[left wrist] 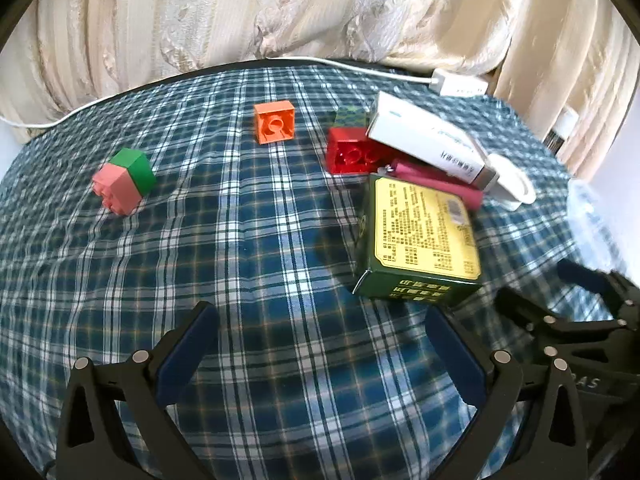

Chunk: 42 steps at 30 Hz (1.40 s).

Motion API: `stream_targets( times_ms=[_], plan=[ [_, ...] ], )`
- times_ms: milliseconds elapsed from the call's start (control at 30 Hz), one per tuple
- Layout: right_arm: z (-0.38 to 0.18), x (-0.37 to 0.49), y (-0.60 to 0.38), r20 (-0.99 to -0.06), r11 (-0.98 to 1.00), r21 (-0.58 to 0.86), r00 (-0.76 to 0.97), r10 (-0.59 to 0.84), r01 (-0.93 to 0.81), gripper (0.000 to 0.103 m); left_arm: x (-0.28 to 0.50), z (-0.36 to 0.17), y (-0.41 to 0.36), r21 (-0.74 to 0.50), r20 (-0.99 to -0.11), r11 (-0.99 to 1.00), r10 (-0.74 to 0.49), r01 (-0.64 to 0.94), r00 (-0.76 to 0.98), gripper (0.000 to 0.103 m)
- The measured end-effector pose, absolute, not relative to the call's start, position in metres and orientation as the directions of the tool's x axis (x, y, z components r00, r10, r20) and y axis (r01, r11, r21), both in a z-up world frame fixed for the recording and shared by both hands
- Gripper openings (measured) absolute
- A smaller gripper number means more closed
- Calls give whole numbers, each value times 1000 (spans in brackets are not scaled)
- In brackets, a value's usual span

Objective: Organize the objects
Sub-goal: 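Grasp the yellow-green tin box with the left tool and lift it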

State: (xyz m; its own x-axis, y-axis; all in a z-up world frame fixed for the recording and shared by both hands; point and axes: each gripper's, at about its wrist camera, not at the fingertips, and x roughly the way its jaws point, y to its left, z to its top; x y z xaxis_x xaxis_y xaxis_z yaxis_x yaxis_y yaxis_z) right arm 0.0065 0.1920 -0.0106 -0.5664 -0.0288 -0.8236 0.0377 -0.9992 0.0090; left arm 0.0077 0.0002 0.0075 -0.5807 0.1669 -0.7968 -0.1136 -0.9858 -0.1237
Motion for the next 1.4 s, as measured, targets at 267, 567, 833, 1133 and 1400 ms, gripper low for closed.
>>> stream_targets(
  times_ms=[267,567,833,1133,1400],
  plan=[
    [2,17,204,-785,-999,37,-617,-52,37,103,17,29,13,-98,-758,-986,160,-132,-633,103],
    [20,28,224,-735,-1000,25,-677,-27,13,103,6,37,40,-71,-756,-982,167,-175,-633,103],
    [28,31,234,-704,-999,51,-709,-41,8,103,-8,26,56,-47,-775,-983,149,-179,-615,103],
    [27,17,241,-717,-992,129,-691,-93,-1,103,-19,17,51,-59,-788,-982,157,-180,-596,83],
    [35,-5,232,-700,-998,55,-712,-60,29,103,-16,23,44,-76,-770,-982,169,-175,-616,70]
  ],
)
